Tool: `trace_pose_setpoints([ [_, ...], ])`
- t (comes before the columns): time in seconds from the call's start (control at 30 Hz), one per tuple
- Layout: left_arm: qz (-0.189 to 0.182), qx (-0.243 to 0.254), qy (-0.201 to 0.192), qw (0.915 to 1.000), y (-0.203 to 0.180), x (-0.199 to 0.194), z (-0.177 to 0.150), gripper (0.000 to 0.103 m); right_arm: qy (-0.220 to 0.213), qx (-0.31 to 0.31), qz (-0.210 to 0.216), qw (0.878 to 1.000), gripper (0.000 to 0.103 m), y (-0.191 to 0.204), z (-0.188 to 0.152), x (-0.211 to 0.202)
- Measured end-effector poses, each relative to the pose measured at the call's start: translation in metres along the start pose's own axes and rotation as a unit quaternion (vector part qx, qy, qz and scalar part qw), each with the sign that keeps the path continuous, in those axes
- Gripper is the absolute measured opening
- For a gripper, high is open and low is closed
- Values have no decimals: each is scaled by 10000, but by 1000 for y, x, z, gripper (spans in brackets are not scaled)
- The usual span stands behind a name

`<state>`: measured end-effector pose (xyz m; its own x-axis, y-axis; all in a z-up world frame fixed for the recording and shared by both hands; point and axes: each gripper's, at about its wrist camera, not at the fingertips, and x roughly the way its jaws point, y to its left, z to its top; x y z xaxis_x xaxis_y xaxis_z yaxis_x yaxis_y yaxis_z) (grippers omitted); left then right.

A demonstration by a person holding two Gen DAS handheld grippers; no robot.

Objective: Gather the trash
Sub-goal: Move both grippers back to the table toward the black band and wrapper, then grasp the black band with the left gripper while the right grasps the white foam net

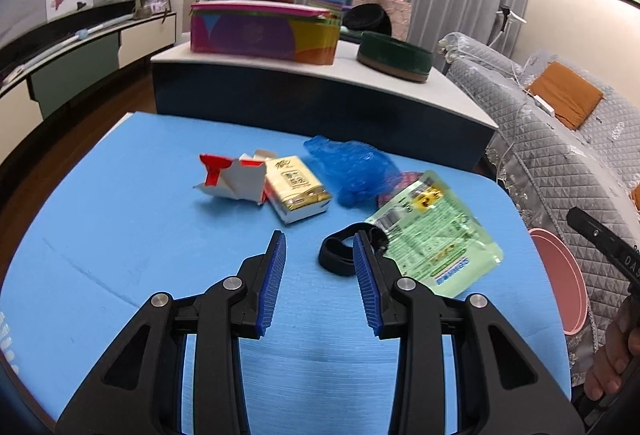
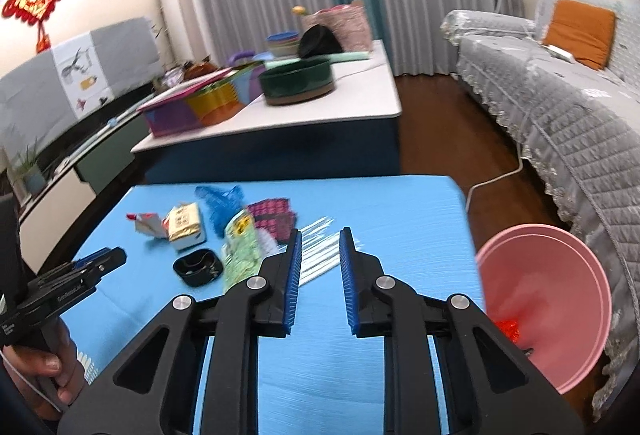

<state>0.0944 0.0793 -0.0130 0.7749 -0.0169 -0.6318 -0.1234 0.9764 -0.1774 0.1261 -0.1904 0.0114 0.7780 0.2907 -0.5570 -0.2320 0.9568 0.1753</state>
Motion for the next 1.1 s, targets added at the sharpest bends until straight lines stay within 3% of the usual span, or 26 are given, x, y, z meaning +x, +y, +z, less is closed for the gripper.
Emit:
trace_pose_setpoints([
  [0.47,-39,-19,353,9994,-10,44,-3,35,571,-328,366,9972,21,22,-14,49],
  [0.93,132,-37,753,9971,-14,71,-9,35,939,-599,664,9916,20,29,-25,72],
  [1.0,106,-22,804,9967,-15,73,-9,25,963,-627,692,9910,19,30,-25,73],
  [1.1,94,52,912,9958,-19,75,-11,11,1006,-711,769,9894,9,33,-26,73],
])
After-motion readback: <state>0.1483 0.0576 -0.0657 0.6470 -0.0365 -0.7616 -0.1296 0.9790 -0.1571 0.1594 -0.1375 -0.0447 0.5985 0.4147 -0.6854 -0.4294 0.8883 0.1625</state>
